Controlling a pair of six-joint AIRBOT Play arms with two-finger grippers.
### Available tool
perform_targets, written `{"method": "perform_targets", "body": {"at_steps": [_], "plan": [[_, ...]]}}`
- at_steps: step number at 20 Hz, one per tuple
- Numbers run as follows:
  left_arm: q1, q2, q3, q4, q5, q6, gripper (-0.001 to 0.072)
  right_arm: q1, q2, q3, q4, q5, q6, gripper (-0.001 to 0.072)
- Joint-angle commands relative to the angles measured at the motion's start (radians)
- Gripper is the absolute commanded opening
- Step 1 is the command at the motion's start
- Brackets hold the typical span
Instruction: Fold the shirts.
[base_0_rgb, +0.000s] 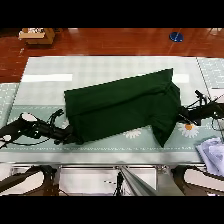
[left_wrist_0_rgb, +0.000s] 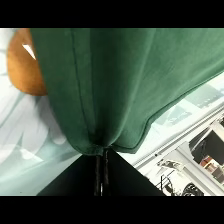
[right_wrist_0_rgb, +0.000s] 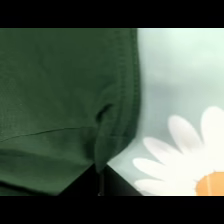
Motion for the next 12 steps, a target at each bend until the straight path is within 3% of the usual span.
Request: {"method": "perform_targets", "body": {"at_steps": [1,4,6,10,12], "plan": [[-0.001,0.003,0.018,-0.004,-0.02,0.03,0.0025,0.01,0.005,0.013,-0.029,0.008,-0.039,0.0026],[-0.001,0.022,0.111,-0.006,-0.085,0.071,0.0024,0.011,0.079,0.086,-0.005,0.038,-0.093,0.0026],[0.0,0.071,0.219,-0.003,-0.125,0.158,0.0024,0.011,0.131,0.147,0.057,0.026,-0.154,0.0026],[-0.001,0.103,0.394,0.044,-0.039,0.094,0.0024,0.019,0.149,0.242,0.22,-0.158,-0.166,0.0025],[-0.002,0.1,0.424,0.042,0.034,0.092,0.0023,0.064,0.117,0.267,0.219,-0.244,-0.148,0.0025]]}}
